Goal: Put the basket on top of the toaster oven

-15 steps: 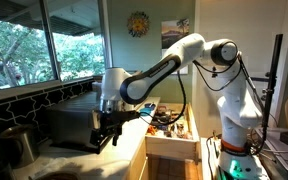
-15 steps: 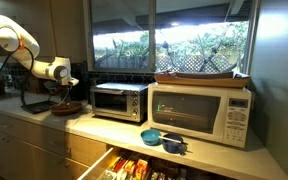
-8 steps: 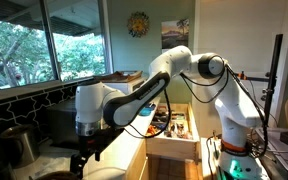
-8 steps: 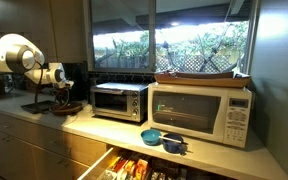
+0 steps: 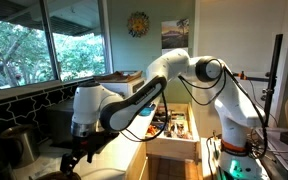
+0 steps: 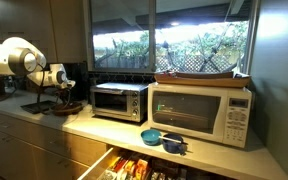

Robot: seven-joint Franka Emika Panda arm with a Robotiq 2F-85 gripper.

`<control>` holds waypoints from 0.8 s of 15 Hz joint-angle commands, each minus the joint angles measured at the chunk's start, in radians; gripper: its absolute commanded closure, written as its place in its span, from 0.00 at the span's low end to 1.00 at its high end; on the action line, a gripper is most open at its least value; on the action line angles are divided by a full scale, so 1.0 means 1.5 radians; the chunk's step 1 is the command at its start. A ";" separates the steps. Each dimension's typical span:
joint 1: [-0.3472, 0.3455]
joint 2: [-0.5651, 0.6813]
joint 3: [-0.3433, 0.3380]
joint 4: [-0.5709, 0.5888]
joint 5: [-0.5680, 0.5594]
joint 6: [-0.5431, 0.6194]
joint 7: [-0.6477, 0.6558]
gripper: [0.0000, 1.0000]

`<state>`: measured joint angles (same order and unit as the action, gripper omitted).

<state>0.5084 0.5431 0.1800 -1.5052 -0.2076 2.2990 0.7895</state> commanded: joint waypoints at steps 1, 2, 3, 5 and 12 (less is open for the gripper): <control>0.027 0.016 -0.039 -0.018 -0.009 0.076 0.075 0.01; 0.028 0.022 -0.042 -0.018 -0.003 0.091 0.083 0.10; 0.029 0.030 -0.045 -0.020 0.000 0.106 0.091 0.26; 0.033 0.041 -0.052 -0.025 0.001 0.133 0.105 0.38; 0.025 0.081 -0.042 -0.017 0.037 0.173 0.092 0.92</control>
<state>0.5419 0.6466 0.1185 -1.5277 -0.1937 2.5360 0.9326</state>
